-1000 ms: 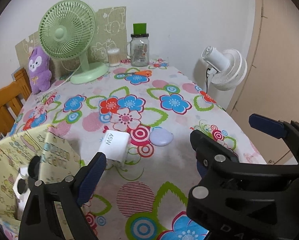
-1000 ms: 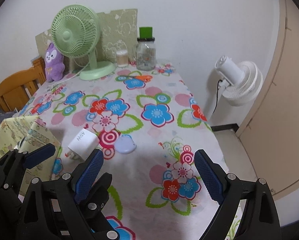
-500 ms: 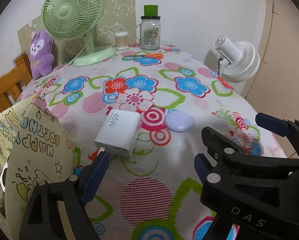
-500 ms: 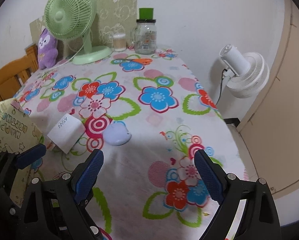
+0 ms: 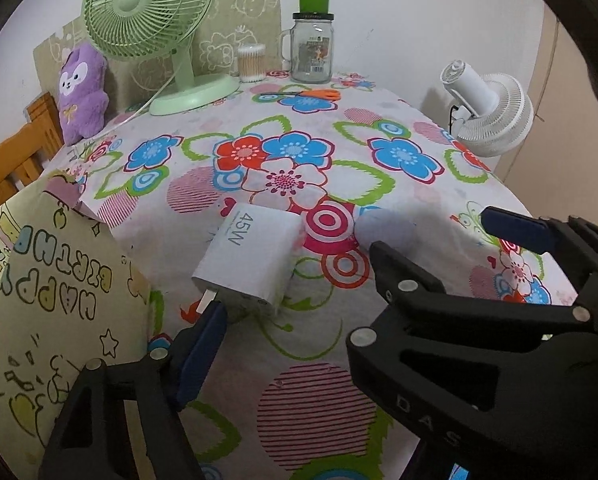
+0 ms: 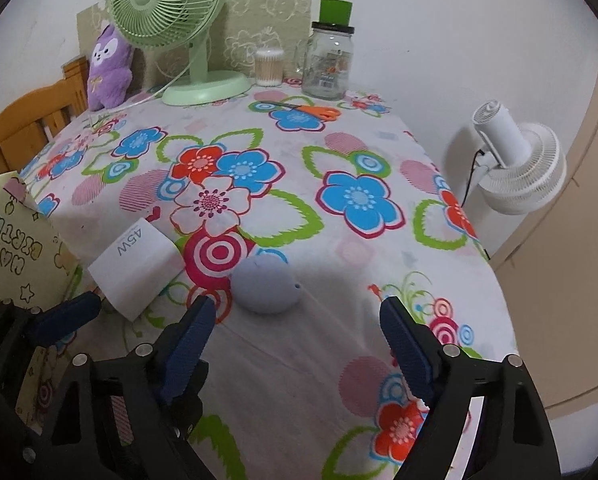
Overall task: Organize rigid objects
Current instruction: 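Grasp the white charger with the left gripper while the right gripper grasps the grey pebble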
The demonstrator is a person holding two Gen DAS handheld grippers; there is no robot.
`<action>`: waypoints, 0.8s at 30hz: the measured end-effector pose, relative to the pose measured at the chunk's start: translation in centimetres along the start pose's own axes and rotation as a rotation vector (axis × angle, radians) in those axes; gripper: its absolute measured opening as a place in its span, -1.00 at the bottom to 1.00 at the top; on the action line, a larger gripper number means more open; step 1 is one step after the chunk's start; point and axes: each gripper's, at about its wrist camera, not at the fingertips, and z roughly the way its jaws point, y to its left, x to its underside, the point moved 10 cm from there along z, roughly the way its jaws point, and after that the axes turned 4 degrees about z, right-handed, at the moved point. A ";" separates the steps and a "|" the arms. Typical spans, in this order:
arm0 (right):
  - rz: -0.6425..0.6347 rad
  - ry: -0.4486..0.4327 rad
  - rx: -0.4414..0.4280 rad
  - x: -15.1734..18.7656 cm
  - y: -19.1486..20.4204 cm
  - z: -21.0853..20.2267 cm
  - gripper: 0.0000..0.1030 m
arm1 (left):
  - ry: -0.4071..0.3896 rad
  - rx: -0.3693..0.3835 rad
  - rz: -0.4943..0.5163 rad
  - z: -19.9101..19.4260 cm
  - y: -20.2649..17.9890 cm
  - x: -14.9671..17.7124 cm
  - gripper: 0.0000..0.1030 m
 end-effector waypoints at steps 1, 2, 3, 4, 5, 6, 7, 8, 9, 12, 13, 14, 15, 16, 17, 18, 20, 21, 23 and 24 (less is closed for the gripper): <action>0.000 0.006 -0.011 -0.1 0.2 0.3 0.61 | 0.003 0.000 -0.003 0.1 0.1 0.0 0.53; 0.000 0.009 -0.018 -0.1 0.3 0.5 0.58 | 0.008 0.002 -0.005 0.3 0.2 -0.1 0.52; 0.000 0.012 -0.025 -0.2 0.5 0.7 0.57 | 0.012 0.004 -0.006 0.4 0.3 -0.1 0.50; 0.000 0.020 -0.033 -0.2 0.6 1.1 0.53 | 0.016 0.007 -0.008 0.5 0.4 -0.1 0.48; 0.001 0.027 -0.038 -0.2 0.7 1.4 0.48 | 0.020 0.008 -0.009 0.6 0.5 -0.1 0.47; 0.001 0.032 -0.040 -0.2 0.7 1.6 0.44 | 0.022 0.008 -0.010 0.7 0.6 -0.1 0.46; 0.003 0.040 -0.045 -0.2 0.7 1.9 0.38 | 0.023 0.009 -0.013 0.8 0.6 -0.2 0.45; 0.005 0.047 -0.047 -0.2 0.7 2.2 0.33 | 0.024 0.009 -0.016 0.8 0.7 -0.2 0.45; 0.009 0.054 -0.049 -0.3 0.6 2.6 0.31 | 0.026 0.010 -0.017 0.9 0.7 -0.2 0.45; 0.005 0.053 -0.056 -0.4 0.8 3.0 0.25 | 0.029 0.006 -0.023 1.1 0.9 -0.3 0.45; -0.001 0.051 -0.060 -0.6 0.9 3.0 0.18 | 0.027 0.004 -0.025 1.1 1.0 -0.4 0.45; -0.004 0.052 -0.066 -0.7 1.1 3.1 0.06 | 0.025 0.000 -0.028 1.2 1.1 -0.5 0.45; -0.006 0.051 -0.077 -0.7 1.3 3.1 -0.03 | 0.024 -0.004 -0.029 1.3 1.2 -0.6 0.45; -0.006 0.052 -0.085 -0.8 1.4 3.1 -0.10 | 0.023 -0.006 -0.028 1.3 1.2 -0.7 0.46; -0.006 0.055 -0.082 -0.8 1.4 3.1 -0.11 | 0.023 -0.008 -0.026 1.4 1.2 -0.7 0.47; -0.008 0.053 -0.073 -0.9 1.3 3.1 -0.11 | 0.022 -0.012 -0.022 1.5 1.2 -0.8 0.48; -0.009 0.048 -0.055 -1.0 1.0 3.0 -0.11 | 0.014 -0.015 -0.015 1.6 1.2 -0.9 0.48; -0.008 0.046 -0.048 -1.0 0.9 3.0 -0.11 | 0.011 -0.013 -0.015 1.6 1.2 -1.0 0.47; -0.005 0.045 -0.046 -1.0 0.6 2.8 -0.11 | 0.005 -0.007 -0.011 1.6 1.1 -1.1 0.38; -0.005 0.043 -0.045 -1.0 0.6 2.7 -0.11 | 0.001 -0.001 -0.005 1.6 0.9 -1.2 0.26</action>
